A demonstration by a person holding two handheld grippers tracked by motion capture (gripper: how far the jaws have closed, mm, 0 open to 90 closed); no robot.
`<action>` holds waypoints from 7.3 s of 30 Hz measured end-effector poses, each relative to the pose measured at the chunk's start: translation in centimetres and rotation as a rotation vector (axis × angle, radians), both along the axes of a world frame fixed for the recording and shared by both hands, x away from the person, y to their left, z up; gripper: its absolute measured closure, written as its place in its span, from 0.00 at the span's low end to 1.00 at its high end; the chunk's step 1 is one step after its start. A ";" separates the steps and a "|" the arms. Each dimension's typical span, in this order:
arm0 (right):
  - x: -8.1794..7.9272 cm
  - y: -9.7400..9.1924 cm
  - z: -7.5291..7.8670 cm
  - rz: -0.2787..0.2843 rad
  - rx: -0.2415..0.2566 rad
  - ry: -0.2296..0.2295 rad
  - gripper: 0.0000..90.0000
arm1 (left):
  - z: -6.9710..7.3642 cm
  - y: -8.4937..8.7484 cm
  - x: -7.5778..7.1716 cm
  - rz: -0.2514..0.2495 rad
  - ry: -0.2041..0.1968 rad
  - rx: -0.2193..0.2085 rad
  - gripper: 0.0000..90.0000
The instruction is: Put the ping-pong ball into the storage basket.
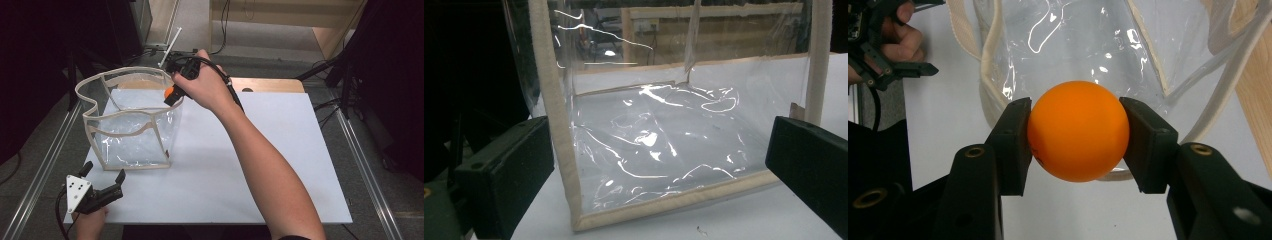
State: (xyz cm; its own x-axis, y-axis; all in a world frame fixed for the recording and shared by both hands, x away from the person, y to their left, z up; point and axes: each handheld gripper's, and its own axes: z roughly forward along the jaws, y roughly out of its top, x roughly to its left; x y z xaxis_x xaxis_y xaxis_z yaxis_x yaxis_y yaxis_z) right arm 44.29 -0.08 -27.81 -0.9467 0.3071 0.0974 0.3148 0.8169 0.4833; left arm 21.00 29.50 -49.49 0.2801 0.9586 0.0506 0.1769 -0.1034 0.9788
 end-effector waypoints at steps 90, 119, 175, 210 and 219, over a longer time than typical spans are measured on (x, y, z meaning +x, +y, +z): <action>-6.5 -8.4 -10.2 -0.133 0.021 -0.036 0.00 | 0.0 0.0 0.0 0.003 -0.001 0.002 0.00; -8.5 -13.0 -13.7 -0.193 0.071 -0.027 0.00 | 0.0 0.0 0.0 0.005 -0.001 0.004 0.00; -14.9 -24.6 -20.1 -0.426 0.319 -0.067 0.00 | 0.0 -0.2 0.0 0.010 -0.001 0.015 0.00; -20.5 -31.3 -22.2 -0.568 0.469 -0.128 0.00 | 0.0 -0.2 0.0 0.011 0.000 0.021 0.00; -21.3 -32.7 -22.7 -0.596 0.513 -0.151 0.00 | 0.0 -0.2 0.0 0.011 0.000 0.013 0.00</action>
State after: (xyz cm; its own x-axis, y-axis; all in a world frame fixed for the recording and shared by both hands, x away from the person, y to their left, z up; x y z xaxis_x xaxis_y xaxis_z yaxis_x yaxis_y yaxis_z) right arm 23.04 -32.83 -50.52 -0.6517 0.7171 0.2471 0.5293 0.1966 0.8254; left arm 21.01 29.34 -49.53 0.2700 0.9608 0.0636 0.1779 -0.1147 0.9773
